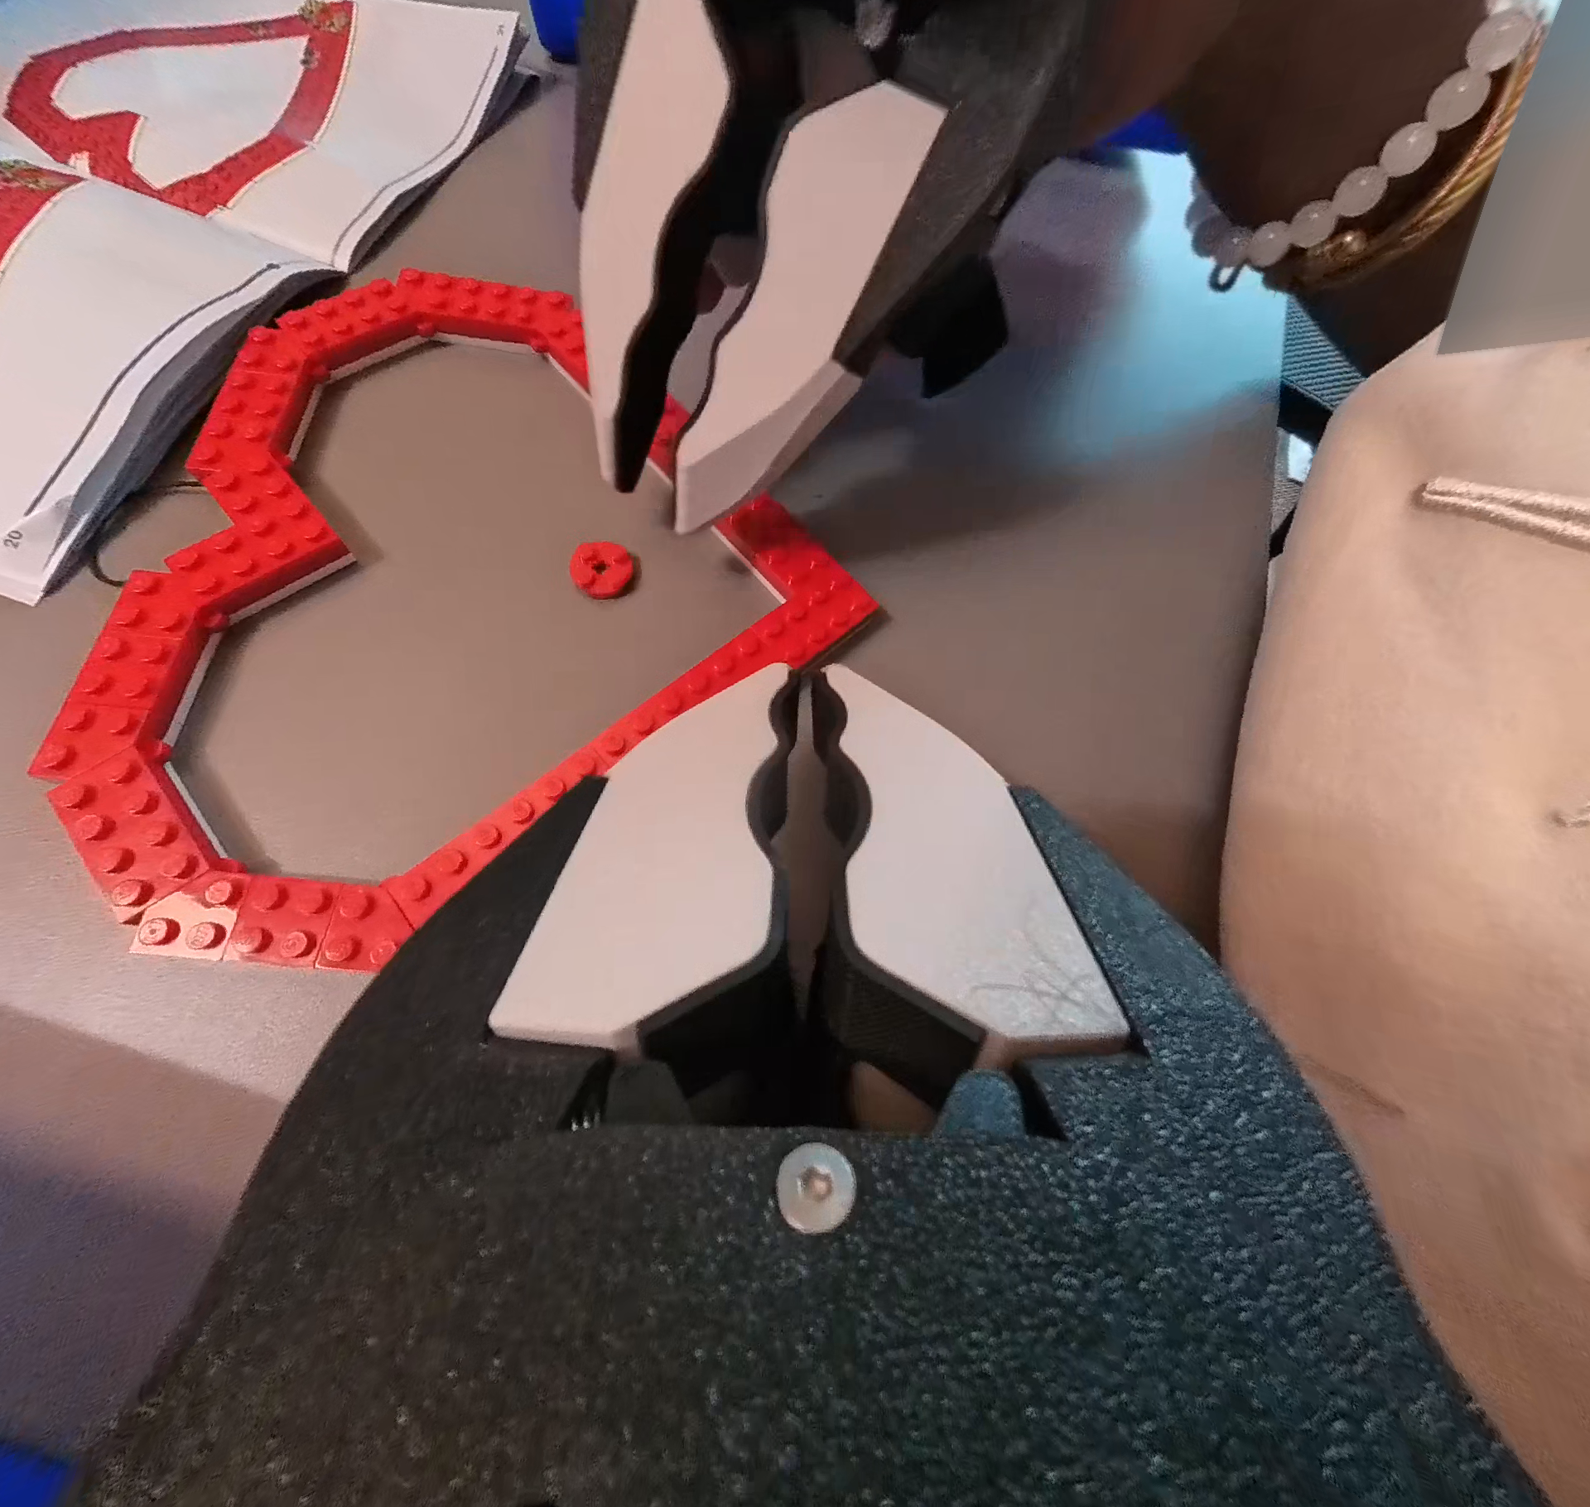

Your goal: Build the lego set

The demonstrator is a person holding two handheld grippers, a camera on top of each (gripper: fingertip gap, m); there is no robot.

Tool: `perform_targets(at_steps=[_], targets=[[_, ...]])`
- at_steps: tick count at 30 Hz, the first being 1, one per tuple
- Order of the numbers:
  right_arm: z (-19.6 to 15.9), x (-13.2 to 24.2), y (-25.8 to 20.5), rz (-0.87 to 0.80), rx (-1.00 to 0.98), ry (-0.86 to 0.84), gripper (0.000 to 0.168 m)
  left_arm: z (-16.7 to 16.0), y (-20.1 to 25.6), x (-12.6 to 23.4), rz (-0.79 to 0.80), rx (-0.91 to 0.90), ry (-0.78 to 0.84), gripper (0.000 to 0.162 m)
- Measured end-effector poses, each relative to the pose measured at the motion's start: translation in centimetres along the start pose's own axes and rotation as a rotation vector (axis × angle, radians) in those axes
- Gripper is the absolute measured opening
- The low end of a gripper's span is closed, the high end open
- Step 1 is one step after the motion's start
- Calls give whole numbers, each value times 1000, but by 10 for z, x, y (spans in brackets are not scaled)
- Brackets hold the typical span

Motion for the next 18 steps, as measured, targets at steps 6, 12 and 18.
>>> perform_targets(at_steps=[6,12,18], targets=[[5,-15,6,-22,35,-73,23,0,-4,1,6,-4,30,3],[5,-20,5,-7,90,-71,16,-1,-6,2,4,-22,35,3],[2,18,-3,-27,96,70,16,1,-7,3,20,-33,67,4]])
Point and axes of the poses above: each gripper's, where its closed fingertips meet, x back along the fingers, z out of its top, y = z × x across the jaws, the point moved 7 cm from there along x, back along the fingers, and after that the axes turned 10 degrees about x, right-handed, at the moved point
